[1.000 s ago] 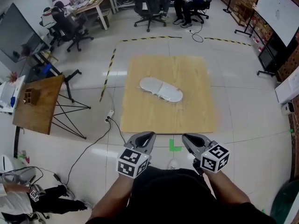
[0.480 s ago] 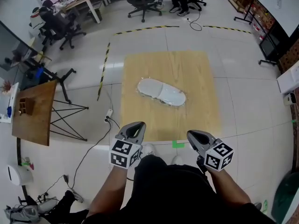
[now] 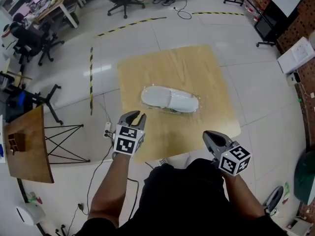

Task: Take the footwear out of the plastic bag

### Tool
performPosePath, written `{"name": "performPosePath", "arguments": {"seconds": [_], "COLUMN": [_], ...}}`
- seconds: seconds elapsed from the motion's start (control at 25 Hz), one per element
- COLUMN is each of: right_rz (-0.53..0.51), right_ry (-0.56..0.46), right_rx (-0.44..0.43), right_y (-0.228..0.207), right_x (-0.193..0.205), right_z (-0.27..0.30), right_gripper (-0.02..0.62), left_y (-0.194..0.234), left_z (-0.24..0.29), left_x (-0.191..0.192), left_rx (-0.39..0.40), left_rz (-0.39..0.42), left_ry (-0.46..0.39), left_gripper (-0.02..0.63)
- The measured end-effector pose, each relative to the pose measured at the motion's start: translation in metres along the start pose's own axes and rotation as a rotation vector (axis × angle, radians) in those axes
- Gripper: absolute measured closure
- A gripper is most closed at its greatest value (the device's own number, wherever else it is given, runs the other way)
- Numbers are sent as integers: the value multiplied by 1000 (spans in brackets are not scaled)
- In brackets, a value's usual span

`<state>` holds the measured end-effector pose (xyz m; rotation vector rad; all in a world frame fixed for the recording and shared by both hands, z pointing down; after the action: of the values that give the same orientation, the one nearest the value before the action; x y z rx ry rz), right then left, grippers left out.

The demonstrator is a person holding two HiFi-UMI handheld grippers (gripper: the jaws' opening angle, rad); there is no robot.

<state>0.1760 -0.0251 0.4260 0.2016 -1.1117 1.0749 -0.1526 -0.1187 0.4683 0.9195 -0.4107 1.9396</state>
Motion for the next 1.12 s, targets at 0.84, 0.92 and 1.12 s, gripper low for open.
{"name": "performPosePath", "arguments": {"seconds": [0.84, 0.92, 1.12], "right_rz": [54, 41, -76], "right_ry": [169, 185, 248], "right_rx": [25, 33, 66], "right_y": [-55, -62, -79], "right_x": [-6, -6, -2], "right_z": [42, 46, 63], "right_gripper": [592, 592, 592], "left_y": [82, 78, 61], "left_z": [102, 95, 65], "left_x": [49, 54, 71], "left_rx": [168, 170, 181], "left_rz": [-603, -582, -518], "left_ry": [43, 64, 100], "left_gripper": [581, 589, 591]}}
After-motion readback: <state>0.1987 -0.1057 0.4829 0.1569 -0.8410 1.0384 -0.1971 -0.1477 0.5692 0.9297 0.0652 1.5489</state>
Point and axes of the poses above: the fingertips, and each gripper's own axes: z forward along the fingers, y to its left, x out of its underside, the point moved 9 cm from there along -z, backward along the fingers, and after that the axes turned 4 degrees about -z, right-handed, at the moved point
